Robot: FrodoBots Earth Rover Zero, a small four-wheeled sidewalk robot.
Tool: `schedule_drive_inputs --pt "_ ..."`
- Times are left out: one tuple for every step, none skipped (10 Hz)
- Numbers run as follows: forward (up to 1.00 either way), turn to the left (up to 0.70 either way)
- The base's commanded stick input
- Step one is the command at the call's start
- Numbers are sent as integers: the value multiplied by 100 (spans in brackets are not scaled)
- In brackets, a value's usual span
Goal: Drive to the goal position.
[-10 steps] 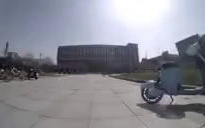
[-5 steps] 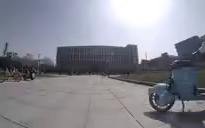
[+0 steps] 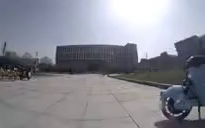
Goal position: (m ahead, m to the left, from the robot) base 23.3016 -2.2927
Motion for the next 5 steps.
schedule_drive_inputs --pt "70 0" --pt "70 0" --pt "70 0" --pt "70 0" --pt "70 0"
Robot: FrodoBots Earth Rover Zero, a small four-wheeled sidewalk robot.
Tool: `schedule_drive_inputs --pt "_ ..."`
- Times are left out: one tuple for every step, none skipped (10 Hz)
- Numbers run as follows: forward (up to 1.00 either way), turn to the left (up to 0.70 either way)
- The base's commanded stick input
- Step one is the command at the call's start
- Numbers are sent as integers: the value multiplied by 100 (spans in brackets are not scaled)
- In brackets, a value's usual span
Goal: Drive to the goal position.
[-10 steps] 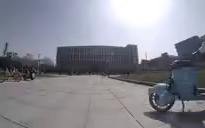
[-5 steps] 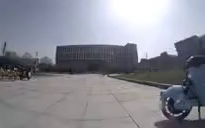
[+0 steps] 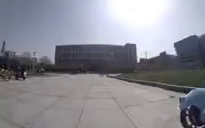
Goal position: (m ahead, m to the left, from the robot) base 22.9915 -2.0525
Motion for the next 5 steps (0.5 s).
schedule_drive_inputs --pt "70 0" --pt "70 0" --pt "70 0" --pt "70 0" --pt "70 0"
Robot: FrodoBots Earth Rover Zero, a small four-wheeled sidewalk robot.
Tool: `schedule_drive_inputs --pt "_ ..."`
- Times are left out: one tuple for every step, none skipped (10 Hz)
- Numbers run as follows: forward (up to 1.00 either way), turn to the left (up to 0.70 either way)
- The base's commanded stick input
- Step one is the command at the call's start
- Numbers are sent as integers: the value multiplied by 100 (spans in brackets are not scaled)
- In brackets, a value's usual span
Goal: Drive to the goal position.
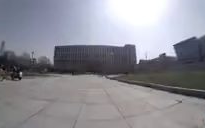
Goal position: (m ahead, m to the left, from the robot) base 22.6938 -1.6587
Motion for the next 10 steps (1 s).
schedule_drive_inputs --pt "70 0" --pt "70 0" --pt "70 0" --pt "70 0" --pt "70 0" --pt "70 0" --pt "70 0" --pt "70 0" --pt "70 0" --pt "70 0"
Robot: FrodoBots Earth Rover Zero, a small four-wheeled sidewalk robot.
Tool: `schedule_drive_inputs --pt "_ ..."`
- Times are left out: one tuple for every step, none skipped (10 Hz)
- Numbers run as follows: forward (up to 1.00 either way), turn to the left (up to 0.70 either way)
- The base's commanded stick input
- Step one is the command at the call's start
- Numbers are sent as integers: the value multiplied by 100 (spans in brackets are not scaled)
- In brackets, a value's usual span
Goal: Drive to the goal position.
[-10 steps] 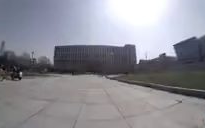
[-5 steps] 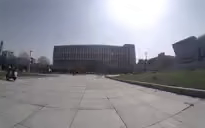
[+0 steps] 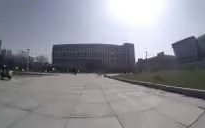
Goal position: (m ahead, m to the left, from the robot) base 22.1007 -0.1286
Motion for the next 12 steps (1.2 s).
schedule_drive_inputs --pt "70 0" --pt "70 0" --pt "70 0" --pt "70 0" --pt "70 0" --pt "70 0" --pt "70 1" --pt "70 3" --pt "70 5" --pt "70 7" --pt "70 9" --pt "70 11"
